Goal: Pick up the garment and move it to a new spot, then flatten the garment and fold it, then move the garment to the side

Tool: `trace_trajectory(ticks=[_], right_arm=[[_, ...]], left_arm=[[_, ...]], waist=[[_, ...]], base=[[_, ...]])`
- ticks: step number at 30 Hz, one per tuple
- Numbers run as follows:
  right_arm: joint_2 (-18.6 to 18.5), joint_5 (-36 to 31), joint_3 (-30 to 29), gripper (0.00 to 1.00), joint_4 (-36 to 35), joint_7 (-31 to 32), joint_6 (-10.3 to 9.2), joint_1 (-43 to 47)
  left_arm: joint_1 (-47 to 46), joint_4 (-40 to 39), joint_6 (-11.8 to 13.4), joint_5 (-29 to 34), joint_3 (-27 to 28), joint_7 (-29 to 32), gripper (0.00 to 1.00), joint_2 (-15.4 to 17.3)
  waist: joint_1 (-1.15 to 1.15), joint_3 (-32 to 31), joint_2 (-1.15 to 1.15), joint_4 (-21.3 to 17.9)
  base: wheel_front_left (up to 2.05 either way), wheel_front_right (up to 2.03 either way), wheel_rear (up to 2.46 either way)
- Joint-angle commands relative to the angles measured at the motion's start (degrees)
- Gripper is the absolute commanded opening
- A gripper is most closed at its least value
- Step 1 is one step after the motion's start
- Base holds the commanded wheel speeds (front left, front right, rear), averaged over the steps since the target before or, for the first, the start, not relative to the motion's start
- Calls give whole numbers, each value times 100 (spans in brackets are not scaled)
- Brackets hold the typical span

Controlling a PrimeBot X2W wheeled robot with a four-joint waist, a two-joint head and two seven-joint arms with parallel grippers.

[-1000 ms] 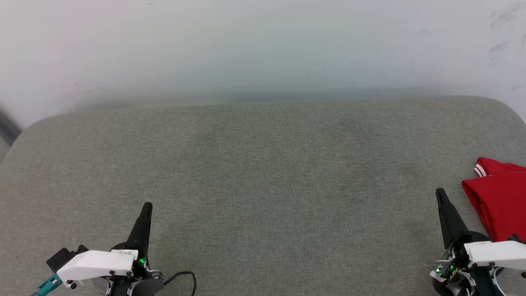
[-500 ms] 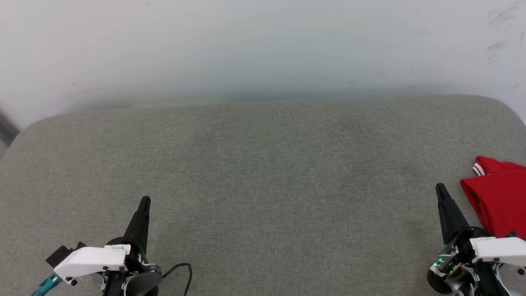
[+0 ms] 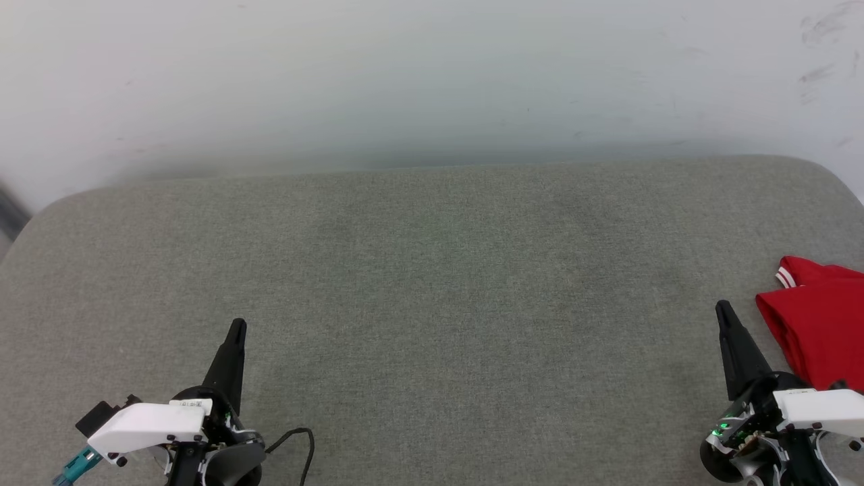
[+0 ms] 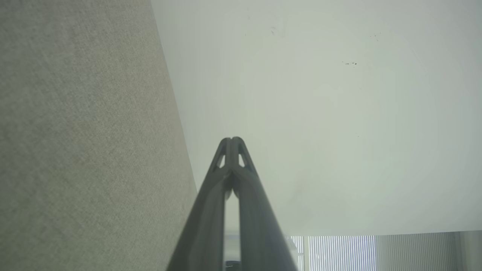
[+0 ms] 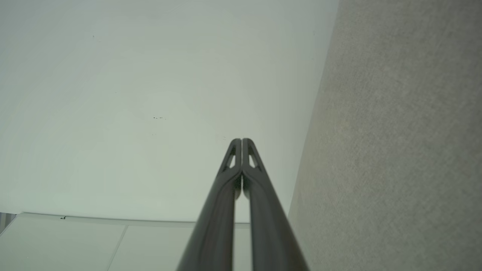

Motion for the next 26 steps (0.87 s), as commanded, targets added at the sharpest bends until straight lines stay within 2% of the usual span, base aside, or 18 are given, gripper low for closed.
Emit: trace_trajectory(ticks=[1,26], right_arm=[[14,-3,-16,0,7,16,-2,-63],[41,-45,-49,0,9,44,-2,-67]], left_arm=[[-38,7,-29,19,33,34,0,-25],[-46,10,-29,57,75,75,0,-50]], waist=[[0,0,0,0],[0,0,0,0]], base=[[0,0,0],[0,0,0]])
